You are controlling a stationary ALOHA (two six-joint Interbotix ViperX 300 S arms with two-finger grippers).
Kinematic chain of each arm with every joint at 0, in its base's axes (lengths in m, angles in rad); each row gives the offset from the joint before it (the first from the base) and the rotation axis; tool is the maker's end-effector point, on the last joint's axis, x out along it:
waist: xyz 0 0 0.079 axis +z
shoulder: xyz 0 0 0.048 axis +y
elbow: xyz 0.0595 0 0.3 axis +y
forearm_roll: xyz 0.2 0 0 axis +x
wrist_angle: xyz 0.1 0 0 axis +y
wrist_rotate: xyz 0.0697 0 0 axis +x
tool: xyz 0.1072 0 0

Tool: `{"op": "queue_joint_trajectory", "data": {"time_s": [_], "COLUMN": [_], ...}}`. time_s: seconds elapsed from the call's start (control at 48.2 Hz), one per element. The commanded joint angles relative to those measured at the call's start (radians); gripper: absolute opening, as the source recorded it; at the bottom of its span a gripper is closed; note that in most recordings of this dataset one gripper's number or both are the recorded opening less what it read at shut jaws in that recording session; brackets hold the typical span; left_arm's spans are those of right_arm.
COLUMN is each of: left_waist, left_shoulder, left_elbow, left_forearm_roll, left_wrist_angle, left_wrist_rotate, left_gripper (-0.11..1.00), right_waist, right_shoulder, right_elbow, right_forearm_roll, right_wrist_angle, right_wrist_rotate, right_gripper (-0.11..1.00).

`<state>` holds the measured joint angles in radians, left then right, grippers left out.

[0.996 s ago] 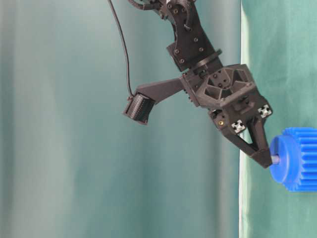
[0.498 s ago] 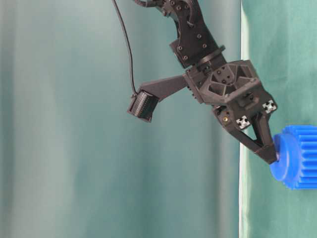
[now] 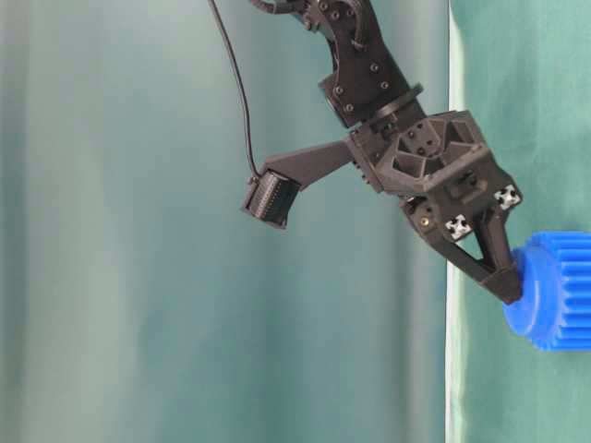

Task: Insert the shaft placed at a random location into the center hole of the medium gear at another random location.
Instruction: 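Open the right gripper and lift it away from the gear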

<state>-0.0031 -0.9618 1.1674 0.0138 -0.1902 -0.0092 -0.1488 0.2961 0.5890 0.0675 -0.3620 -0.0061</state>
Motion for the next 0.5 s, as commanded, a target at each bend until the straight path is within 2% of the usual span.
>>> {"op": "queue_joint_trajectory", "data": {"time_s": [0.0,0.187,0.228,0.291,0.415,0.477], "left_waist": [0.003,0.003,0.003,0.003,0.003,0.003], "left_shoulder": [0.006,0.008,0.006,0.008,0.006,0.006], "left_elbow": [-0.023,-0.023,-0.023,-0.023,-0.023,-0.023], "left_forearm_roll": [0.003,0.003,0.002,0.003,0.003,0.002], "left_wrist_angle": [-0.005,-0.005,-0.005,-0.003,-0.005,-0.005], "left_wrist_rotate": [-0.002,-0.002,-0.003,-0.003,-0.003,-0.003], "left_gripper": [0.00,0.00,0.00,0.00,0.00,0.00], "right_waist": [0.008,0.008,0.009,0.011,0.018,0.018], "right_shoulder": [-0.012,-0.012,-0.014,-0.014,-0.021,-0.026], "right_elbow": [-0.014,-0.017,-0.018,-0.020,-0.023,-0.023], "right_forearm_roll": [0.002,0.002,0.002,0.002,0.002,0.002], "right_wrist_angle": [0.011,0.014,0.014,0.012,0.014,0.012], "right_wrist_rotate": [0.000,0.000,0.000,0.000,-0.002,0.000], "right_gripper": [0.14,0.15,0.18,0.32,0.69,0.83]}}
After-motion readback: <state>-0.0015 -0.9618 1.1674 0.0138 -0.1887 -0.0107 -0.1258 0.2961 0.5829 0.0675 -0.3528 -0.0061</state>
